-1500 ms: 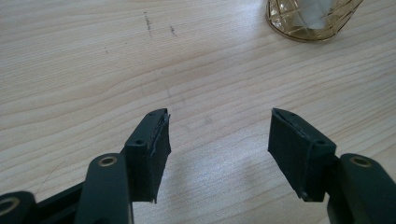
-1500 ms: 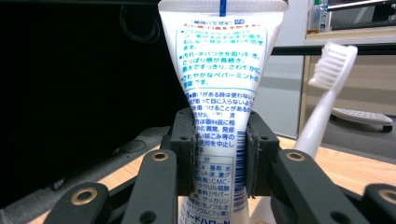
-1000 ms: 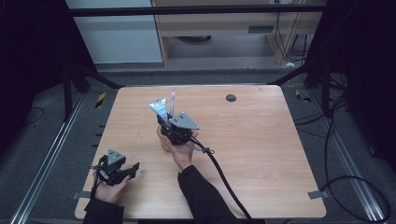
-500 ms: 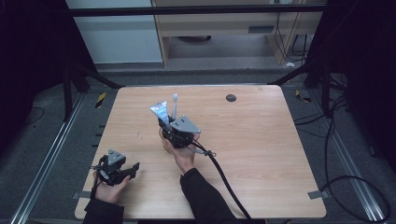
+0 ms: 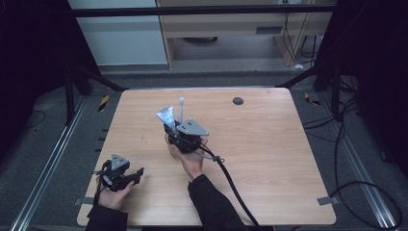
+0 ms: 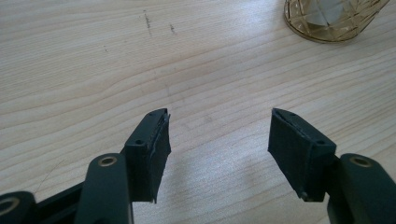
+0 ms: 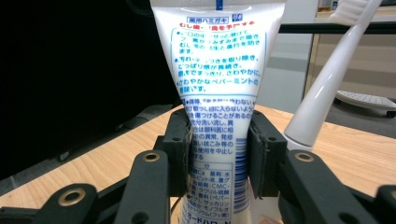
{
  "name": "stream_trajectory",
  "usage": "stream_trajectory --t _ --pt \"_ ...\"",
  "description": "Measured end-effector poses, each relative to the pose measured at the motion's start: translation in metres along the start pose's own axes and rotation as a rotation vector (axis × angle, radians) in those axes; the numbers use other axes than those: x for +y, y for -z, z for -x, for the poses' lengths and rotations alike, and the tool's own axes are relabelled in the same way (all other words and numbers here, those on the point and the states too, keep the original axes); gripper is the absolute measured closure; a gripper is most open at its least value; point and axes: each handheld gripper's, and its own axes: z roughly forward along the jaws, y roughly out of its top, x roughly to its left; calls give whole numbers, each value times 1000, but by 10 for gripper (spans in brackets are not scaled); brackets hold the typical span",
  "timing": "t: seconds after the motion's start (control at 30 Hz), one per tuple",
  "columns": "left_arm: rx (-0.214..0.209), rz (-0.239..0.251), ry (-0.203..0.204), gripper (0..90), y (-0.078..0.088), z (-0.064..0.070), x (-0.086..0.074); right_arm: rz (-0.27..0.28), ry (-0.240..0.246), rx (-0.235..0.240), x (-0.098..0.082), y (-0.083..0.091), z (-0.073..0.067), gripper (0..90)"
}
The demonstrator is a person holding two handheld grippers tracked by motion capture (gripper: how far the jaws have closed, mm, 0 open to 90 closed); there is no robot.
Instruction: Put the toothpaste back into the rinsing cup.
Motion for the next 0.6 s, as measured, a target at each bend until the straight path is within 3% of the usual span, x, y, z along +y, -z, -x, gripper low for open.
stream_trajectory --t 0.43,0.6 --pt "0 -4 -1 377 -1 1 0 -62 9 -3 9 15 5 616" --pt "-1 -3 -1 377 0 1 0 -119 16 11 6 17 3 601"
